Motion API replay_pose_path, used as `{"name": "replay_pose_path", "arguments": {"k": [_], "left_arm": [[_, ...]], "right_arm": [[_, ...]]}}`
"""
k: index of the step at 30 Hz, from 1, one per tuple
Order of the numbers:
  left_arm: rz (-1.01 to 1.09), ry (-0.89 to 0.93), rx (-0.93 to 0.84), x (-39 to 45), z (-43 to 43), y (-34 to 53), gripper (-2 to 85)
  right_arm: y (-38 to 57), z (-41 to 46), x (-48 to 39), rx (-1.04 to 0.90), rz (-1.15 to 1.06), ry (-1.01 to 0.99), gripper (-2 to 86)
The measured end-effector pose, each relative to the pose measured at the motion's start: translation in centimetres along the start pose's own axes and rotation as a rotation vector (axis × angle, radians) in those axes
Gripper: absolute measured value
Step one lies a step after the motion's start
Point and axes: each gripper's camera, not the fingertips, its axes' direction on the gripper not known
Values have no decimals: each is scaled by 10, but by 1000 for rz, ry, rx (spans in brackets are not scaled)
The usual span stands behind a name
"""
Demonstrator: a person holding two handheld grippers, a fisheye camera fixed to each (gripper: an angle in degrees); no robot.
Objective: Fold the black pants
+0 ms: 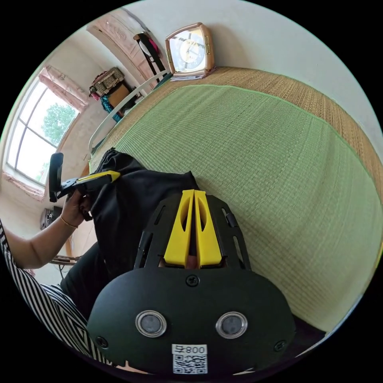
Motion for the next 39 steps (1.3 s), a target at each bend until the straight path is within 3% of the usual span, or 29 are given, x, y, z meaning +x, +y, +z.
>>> {"name": "replay_pose_path", "arguments": {"k": [6,10,15,19,24,27,32,37,39], "left_arm": [[-129,-129,11,-28,7,19,2],[-190,-91,-6,-43,38,20,1],[-193,-97,-16,-36,64,16,1],[-134,-118,11,-19,81,14,1],[-68,-13,71,6,101,14,1],[64,181,73,37,124,10,2],[274,475,-68,124,204,-7,2],[373,504,-250,207,296,-21,1],[374,434,-368,227,335,-23,1]], "right_arm": [[68,-63,-5,70,96,48,1],[97,-65,4,-18,201,135,1],[113,-86,10,27,328,48,1],[122,-110,-14,33,292,92,1],[151,-152,-30,85,338,84,1],[183,-184,-38,103,370,112,1],[265,-237,-35,128,541,141,2],[309,-248,-28,33,656,190,2],[316,-256,-32,61,654,171,2]]}}
